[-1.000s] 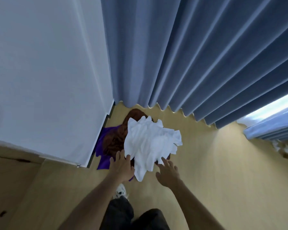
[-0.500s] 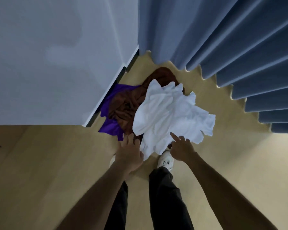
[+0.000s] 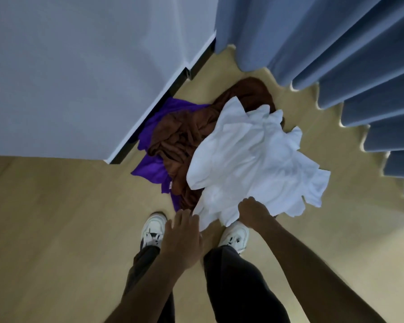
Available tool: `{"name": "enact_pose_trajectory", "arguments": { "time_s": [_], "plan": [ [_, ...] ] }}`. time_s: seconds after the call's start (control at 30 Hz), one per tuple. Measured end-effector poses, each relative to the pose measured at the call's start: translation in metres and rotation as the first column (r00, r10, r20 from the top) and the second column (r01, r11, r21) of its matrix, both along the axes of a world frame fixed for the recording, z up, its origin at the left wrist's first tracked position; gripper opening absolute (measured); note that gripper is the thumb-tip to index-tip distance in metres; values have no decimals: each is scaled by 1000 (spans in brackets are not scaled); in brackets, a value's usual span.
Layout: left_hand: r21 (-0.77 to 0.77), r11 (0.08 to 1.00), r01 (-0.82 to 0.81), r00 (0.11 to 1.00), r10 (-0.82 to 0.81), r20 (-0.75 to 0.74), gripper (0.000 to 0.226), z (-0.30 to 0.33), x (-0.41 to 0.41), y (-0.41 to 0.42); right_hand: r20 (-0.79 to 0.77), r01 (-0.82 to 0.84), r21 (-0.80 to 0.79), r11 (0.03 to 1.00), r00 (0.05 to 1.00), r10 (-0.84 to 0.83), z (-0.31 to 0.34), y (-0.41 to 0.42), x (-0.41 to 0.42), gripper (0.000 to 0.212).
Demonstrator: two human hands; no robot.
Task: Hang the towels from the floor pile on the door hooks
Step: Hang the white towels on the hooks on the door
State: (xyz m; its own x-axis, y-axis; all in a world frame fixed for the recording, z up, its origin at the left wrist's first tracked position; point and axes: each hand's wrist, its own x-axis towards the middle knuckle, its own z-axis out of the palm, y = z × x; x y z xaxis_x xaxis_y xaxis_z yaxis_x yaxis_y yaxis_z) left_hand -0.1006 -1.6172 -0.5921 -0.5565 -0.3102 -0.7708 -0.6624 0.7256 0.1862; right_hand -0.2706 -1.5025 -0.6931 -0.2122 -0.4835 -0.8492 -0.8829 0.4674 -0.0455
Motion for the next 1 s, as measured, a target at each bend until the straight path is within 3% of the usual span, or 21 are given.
{"name": "enact_pose_trajectory", "arguments": {
  "time_s": [0.17, 0.27, 0.53, 0.67, 0.8, 0.87, 1.0],
  "plan": [
    [-17, 1000, -21, 995, 19, -93, 46, 59, -17, -2, -8, -77, -94, 993, 997, 77, 67, 12, -9, 29],
    [-79, 996, -32, 989, 20, -147, 46, 64, -29, -9, -10, -61, -124, 990, 998, 61, 77, 12, -12, 29],
    [-117, 993, -10, 994, -4, -113, 45, -44, -28, -2, -123, -145, -119, 982, 984, 130, -15, 21, -10, 27],
    [-83, 997, 2, 998, -7, -61, 46, -61, -10, 12, -196, -174, -118, 978, 969, 149, -32, 24, -8, 24],
    [-65, 998, -20, 999, 17, -51, 45, -22, 8, 19, -171, -208, -180, 961, 969, 178, 20, 8, -6, 22],
    [-49, 996, -71, 996, 68, -64, 44, 9, 9, 18, -187, -228, -342, 911, 967, 172, 56, 5, -12, 13],
    [-61, 988, -143, 984, 135, -116, 48, 97, -3, 1, -125, -190, -574, 796, 982, 144, 149, -11, -26, 48]
  ]
}}
